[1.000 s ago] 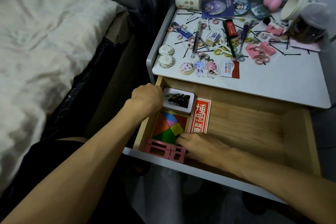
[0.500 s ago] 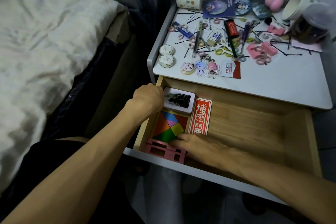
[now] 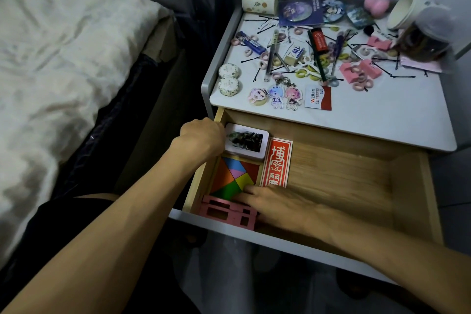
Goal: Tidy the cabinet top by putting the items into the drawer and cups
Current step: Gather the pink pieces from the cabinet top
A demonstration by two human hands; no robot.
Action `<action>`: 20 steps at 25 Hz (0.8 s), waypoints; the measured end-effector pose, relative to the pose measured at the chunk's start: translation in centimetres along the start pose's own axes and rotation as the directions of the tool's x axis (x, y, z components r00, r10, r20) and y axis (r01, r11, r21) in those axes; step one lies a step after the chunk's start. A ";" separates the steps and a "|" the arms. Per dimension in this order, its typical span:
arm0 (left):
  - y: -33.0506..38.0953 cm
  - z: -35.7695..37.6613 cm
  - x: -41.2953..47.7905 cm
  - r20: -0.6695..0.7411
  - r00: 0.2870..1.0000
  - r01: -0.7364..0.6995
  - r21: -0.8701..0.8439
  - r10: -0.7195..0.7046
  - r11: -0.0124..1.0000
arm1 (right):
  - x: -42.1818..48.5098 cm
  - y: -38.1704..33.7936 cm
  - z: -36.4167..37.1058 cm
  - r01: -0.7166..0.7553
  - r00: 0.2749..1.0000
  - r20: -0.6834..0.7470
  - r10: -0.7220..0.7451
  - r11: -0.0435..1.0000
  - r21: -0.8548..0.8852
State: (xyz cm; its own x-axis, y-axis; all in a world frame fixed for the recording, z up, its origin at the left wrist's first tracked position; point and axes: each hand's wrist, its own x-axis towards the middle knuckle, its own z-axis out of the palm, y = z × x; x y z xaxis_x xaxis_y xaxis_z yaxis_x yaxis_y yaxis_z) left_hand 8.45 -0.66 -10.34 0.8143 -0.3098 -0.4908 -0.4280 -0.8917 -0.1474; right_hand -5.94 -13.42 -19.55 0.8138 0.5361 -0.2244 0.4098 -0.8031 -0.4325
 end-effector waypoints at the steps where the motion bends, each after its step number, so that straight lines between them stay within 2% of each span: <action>1: 0.1 -0.2 -0.1 0.012 1.000 0.009 0.004 -0.009 1.000 | -0.3 0.3 0.1 -0.001 1.000 0.002 0.001 1.000 -0.018; 4: 0.3 -1.0 -0.4 -0.020 0.999 0.033 0.086 -0.031 0.996 | -1.4 1.6 -0.5 -0.015 0.999 -0.045 0.013 0.999 -0.038; 6: 0.6 -1.7 -1.0 -0.089 0.996 0.022 0.157 -0.008 0.987 | -2.4 2.7 -2.1 -0.052 0.982 -0.183 0.048 0.999 -0.014; 9: 1.6 -2.5 -2.1 -0.236 0.970 -0.017 0.201 0.066 0.980 | -4.6 4.0 -7.9 -0.159 0.894 -0.423 0.150 0.987 0.015; 11: 2.4 -3.6 -2.5 -0.369 0.923 -0.064 0.120 0.104 0.991 | -6.2 5.4 -12.5 -0.306 0.764 -0.570 0.303 0.947 0.093; 13: 3.2 -5.1 -2.4 -0.429 0.886 -0.244 -0.110 0.175 0.964 | -7.2 8.2 -16.3 -0.440 0.603 -0.658 0.451 0.876 0.197; 15: 4.3 -6.8 -2.3 -0.441 0.852 -0.467 -0.397 0.282 0.790 | -7.5 11.9 -18.9 -0.560 0.499 -0.686 0.529 0.802 0.210; 16: 5.1 -7.7 -2.1 -0.477 0.821 -0.537 -0.456 0.314 0.710 | -7.6 13.7 -19.9 -0.617 0.469 -0.688 0.554 0.762 0.194; 17: 6.2 -8.5 -1.7 -0.524 0.790 -0.578 -0.460 0.320 0.674 | -7.7 15.3 -20.5 -0.663 0.446 -0.675 0.588 0.724 0.192; 18: 7.5 -9.4 -0.9 -0.567 0.760 -0.606 -0.442 0.317 0.661 | -7.8 16.5 -21.1 -0.690 0.433 -0.657 0.617 0.696 0.199; 20: 10.2 -10.7 1.2 -0.610 0.719 -0.639 -0.392 0.334 0.662 | -7.5 18.0 -21.3 -0.711 0.457 -0.617 0.640 0.680 0.178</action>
State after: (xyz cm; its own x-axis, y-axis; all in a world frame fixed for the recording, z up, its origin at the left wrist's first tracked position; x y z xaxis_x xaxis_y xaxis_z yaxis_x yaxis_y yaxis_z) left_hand 9.24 -13.69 -3.24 0.6817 -0.7215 0.1213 -0.6501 -0.5213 0.5528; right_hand 4.11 -37.41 -6.99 0.8889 -0.4295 0.1593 -0.3737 -0.8811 -0.2899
